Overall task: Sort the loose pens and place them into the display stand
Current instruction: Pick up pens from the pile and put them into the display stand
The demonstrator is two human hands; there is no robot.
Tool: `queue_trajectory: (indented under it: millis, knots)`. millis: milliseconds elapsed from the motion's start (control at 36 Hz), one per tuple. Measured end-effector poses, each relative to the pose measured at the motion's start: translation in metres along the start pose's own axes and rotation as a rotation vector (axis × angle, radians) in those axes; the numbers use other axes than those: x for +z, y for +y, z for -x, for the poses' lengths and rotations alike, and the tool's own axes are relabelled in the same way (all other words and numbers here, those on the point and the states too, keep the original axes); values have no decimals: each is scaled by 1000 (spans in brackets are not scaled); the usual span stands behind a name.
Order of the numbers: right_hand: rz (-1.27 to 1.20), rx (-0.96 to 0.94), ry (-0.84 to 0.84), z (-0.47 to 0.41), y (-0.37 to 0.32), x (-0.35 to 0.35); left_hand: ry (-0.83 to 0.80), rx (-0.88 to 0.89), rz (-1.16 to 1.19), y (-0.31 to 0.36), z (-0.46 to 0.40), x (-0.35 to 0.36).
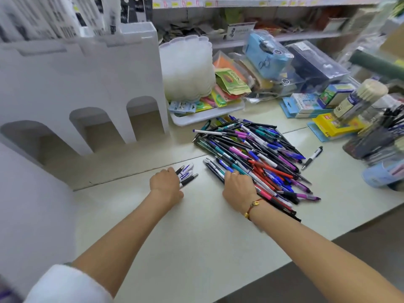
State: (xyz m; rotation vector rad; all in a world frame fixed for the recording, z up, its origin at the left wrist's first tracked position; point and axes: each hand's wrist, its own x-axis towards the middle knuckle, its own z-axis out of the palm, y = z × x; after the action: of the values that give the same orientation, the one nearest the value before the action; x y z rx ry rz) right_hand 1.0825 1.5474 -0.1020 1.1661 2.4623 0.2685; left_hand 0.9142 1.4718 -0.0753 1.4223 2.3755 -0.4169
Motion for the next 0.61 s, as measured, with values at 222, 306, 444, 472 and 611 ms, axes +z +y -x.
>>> queue_trajectory:
  millis: [222, 306, 444, 472, 611]
  knots:
    - [-70, -119, 110, 4, 5, -17, 41, 31, -5, 2, 5, 6]
    - [-115, -175, 88, 4, 15, -26, 18, 27, 166, -7, 11, 8]
    - [-366, -127, 41, -1, 32, -27, -164, -93, 967, -16, 13, 12]
    - [-459, -103, 56, -4, 35, -27, -218, -120, 1145, -16, 16, 10]
    - [-1185, 7, 26, -3, 42, -43, -362, -130, 1740, -16, 28, -2]
